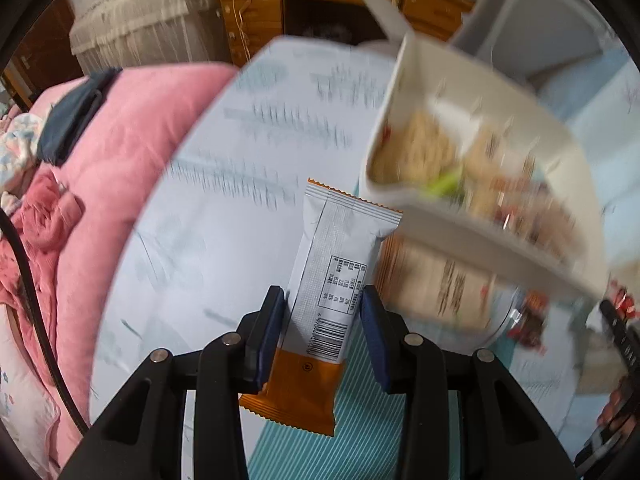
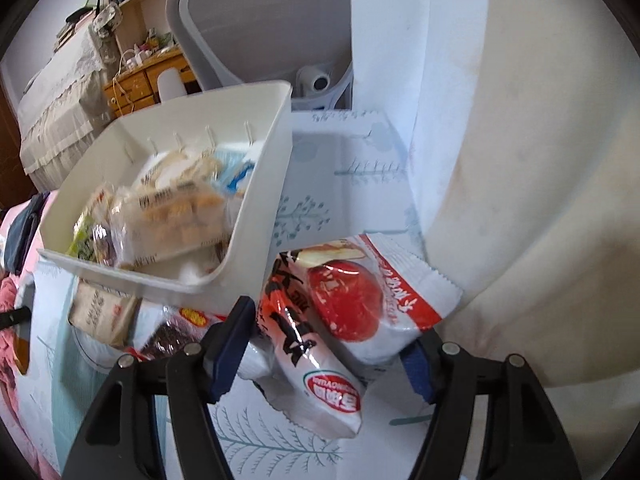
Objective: Organize snacks
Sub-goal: 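Grasp the orange-white bar with left gripper while right grasps red candy bag, then drop both items into the white tray by opening both grippers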
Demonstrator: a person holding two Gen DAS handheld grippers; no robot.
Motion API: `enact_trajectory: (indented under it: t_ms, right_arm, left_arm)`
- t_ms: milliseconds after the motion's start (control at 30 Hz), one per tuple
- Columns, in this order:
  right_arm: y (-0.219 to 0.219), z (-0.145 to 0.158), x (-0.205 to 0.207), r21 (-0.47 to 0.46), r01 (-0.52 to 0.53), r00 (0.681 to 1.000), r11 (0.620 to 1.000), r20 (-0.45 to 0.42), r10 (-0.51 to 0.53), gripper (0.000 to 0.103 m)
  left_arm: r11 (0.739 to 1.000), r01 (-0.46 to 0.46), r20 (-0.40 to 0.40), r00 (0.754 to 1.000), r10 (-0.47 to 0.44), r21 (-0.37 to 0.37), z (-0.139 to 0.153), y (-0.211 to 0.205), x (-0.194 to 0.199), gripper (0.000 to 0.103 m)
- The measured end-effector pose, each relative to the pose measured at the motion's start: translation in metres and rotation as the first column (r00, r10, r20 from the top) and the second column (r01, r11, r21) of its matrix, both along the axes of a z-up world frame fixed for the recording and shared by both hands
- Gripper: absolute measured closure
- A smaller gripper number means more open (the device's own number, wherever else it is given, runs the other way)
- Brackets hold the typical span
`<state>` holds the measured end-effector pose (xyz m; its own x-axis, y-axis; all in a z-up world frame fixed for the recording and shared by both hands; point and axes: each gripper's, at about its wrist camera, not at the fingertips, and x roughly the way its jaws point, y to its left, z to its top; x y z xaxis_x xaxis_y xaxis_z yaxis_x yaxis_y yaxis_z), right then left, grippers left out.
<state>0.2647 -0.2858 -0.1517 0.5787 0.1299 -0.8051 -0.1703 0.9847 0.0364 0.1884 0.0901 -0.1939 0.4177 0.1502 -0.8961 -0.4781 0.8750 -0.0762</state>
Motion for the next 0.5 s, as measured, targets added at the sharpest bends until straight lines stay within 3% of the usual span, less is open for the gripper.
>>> enact_trajectory:
  t_ms: [333, 500]
  right_arm:
    - [0.007, 0.047, 0.013, 0.057, 0.005, 0.996, 0.998, 0.093, -0.01, 0.035]
    - [0.025, 0.064, 0.024, 0.104, -0.035, 0.992, 0.994, 0.122, 0.023, 0.035]
  left_arm:
    - [0.998, 0.046, 0.114, 0.992, -0.051, 0.043, 0.073, 0.01, 0.051, 0.065]
    - [0.996, 0.089, 0.138, 0.986, -0.092, 0.032, 0.085, -0.006, 0.078, 0.065]
